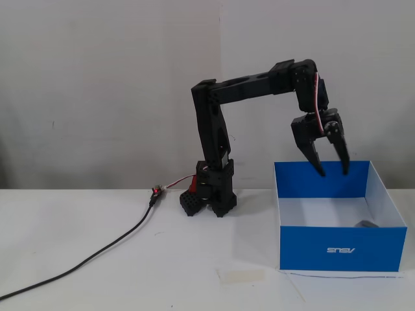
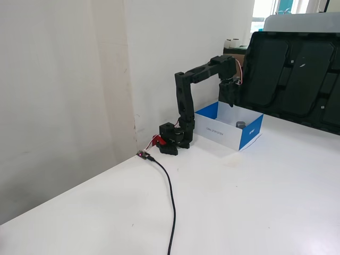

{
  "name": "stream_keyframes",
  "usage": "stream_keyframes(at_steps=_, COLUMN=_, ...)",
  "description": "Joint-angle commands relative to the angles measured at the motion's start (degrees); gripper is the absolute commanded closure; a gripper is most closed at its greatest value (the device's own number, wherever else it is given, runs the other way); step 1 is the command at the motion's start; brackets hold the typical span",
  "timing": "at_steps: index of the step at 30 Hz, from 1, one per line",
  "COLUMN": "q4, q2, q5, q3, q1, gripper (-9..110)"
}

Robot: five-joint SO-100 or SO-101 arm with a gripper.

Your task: Pick the gray block and keep it in the box.

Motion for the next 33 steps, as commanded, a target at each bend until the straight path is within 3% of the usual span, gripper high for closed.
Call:
stream_keyframes(at_steps=1, q4=0.26, q2=5.98, q5=0.18, q3=-1.85, q1=6.59, gripper=96)
stream_keyframes(at_steps=24, q4=-5.1, q2=22.15, q5=-9.23, q3=17.67, q1=69.96, gripper=98)
stream_keyframes(at_steps=33, q4=-17.14, q2=32.61, q5=-9.32, q3=34.8, q1=78.75, gripper=98)
